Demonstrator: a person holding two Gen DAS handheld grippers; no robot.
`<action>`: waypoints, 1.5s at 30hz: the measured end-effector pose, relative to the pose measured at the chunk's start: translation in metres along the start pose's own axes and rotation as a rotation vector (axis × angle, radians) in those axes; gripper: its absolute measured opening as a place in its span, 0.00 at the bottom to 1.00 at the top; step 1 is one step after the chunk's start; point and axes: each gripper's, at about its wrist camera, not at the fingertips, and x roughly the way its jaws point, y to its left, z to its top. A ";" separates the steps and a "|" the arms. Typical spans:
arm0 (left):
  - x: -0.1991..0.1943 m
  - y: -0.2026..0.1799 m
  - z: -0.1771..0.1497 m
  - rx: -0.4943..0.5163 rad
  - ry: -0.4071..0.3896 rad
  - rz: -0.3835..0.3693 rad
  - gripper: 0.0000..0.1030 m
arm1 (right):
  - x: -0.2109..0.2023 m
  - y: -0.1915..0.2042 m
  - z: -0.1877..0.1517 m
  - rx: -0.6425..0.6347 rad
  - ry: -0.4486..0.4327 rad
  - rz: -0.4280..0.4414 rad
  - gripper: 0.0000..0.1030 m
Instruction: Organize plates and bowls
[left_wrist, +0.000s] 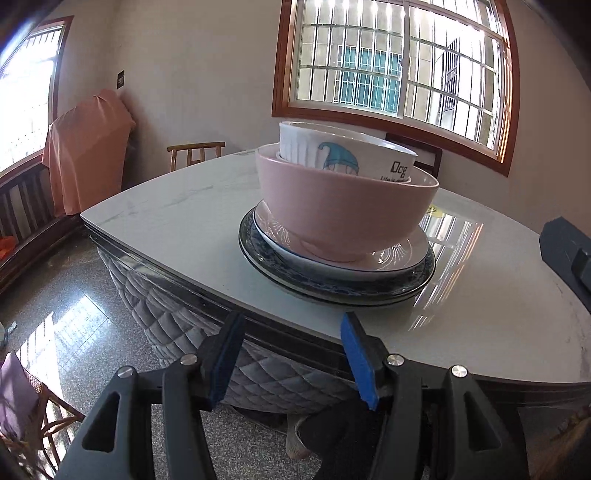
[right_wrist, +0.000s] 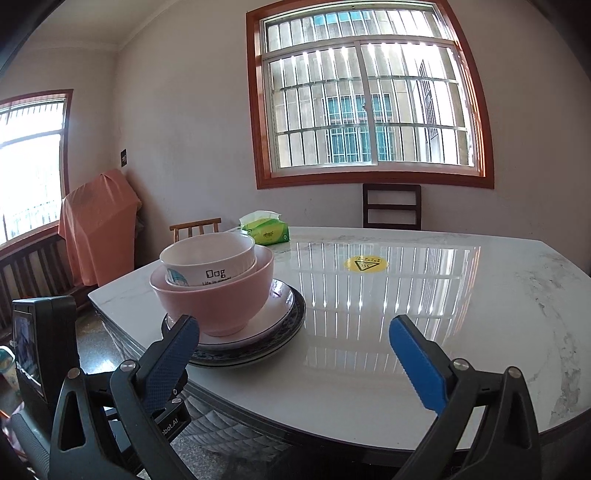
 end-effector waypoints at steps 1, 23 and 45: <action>-0.001 -0.001 -0.001 0.004 -0.003 0.006 0.54 | 0.000 0.000 0.000 -0.001 0.001 0.002 0.99; -0.025 -0.018 0.006 0.109 -0.069 0.047 0.62 | -0.008 -0.008 -0.001 -0.011 -0.014 0.003 0.99; -0.087 -0.009 0.032 0.094 -0.191 0.009 0.78 | -0.021 -0.013 0.006 0.014 -0.064 -0.005 0.99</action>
